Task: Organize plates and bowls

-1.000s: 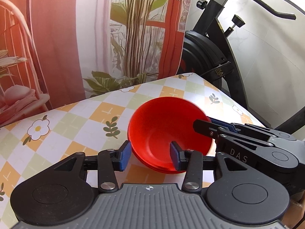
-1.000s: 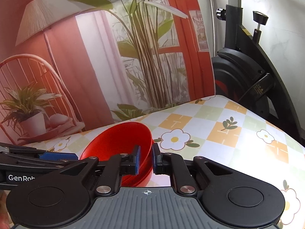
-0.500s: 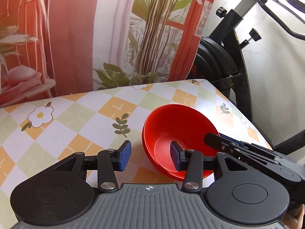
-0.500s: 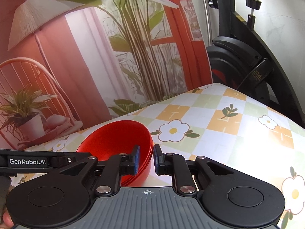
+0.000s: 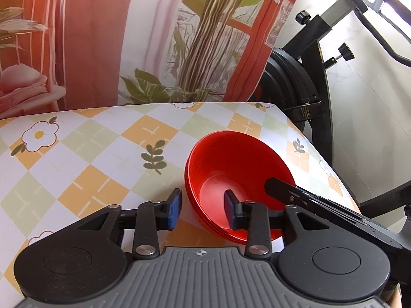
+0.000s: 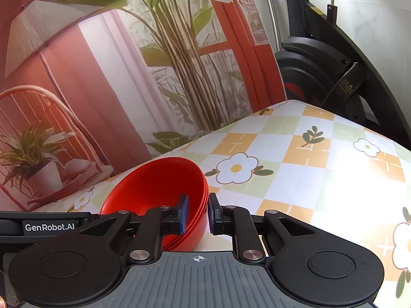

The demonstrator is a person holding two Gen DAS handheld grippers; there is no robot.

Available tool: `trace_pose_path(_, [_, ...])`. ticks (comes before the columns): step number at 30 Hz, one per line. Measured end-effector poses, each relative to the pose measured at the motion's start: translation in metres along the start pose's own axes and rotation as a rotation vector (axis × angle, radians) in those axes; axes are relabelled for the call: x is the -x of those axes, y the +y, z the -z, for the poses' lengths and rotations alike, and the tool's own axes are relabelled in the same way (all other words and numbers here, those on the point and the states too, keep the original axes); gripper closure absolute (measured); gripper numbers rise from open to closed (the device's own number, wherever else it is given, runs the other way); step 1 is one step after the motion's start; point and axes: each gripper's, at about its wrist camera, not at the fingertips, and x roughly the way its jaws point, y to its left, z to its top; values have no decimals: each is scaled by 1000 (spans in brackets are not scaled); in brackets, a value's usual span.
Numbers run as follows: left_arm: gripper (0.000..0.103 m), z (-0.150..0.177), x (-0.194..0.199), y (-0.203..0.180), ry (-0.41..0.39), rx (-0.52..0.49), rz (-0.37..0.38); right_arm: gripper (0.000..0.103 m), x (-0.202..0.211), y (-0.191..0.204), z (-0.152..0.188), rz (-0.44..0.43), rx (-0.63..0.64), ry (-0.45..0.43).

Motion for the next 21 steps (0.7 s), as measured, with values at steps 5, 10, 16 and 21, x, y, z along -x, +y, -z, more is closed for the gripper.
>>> trace_pose_path(5, [71, 2, 4, -1, 6, 1, -4, 89, 2, 1, 2, -9, -13, 3])
trace_pose_path(10, [71, 5, 18, -2, -2, -8, -7, 90, 13, 5, 5, -16, -28, -2])
trace_pose_path(16, [71, 11, 41, -4, -18, -22, -3, 90, 35, 14, 6, -25, -30, -16])
trace_pose_path(21, [71, 19, 67, -5, -46, -24, 1, 90, 56, 27, 7, -35, -19, -27])
